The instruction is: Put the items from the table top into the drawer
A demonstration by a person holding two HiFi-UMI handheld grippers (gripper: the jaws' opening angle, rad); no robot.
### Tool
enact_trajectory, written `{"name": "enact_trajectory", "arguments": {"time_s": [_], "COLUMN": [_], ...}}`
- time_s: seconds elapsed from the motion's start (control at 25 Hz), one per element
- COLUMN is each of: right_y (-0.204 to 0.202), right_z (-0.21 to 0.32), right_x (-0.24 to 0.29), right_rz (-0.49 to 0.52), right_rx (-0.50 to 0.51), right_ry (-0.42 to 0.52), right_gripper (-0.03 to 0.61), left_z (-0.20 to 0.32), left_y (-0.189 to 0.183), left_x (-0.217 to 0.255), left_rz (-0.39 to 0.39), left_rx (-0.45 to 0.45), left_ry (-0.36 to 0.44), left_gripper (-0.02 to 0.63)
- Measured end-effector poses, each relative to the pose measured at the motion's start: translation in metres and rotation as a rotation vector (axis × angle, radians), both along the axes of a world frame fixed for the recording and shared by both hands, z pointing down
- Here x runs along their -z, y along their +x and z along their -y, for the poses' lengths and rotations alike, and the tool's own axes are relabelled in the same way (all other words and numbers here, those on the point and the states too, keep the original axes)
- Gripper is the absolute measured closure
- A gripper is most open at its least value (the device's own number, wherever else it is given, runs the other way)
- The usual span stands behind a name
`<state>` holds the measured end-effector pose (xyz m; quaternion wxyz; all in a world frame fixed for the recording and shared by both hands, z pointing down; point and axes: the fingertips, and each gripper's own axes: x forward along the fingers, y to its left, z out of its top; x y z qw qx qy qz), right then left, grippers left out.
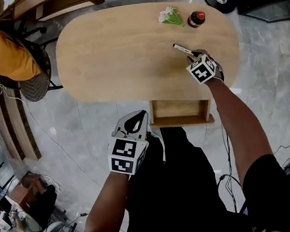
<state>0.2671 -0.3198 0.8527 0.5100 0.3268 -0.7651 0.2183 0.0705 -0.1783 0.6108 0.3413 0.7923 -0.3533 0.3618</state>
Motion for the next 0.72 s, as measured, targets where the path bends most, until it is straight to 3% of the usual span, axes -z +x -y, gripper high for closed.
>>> {"name": "enact_trajectory", "arguments": {"time_s": [0.48,0.72], "right_y": [-0.001,-0.013], "right_z": [0.018,0.016], "right_x": [-0.047,-0.026], "right_rz": [-0.13,-0.079], "right_rx": [0.142,0.083], "right_ry": [-0.027,-0.012], "right_gripper": [0.508,0.518], "left_z": [-0.029,-0.032], "left_y": [-0.022,-0.029], "left_x": [-0.013,-0.011], "left_rz": [0.017,0.013], "left_rx": [0.08,0.07], "left_ry": [-0.044,-0.04], "left_gripper": [0.612,0.612]}}
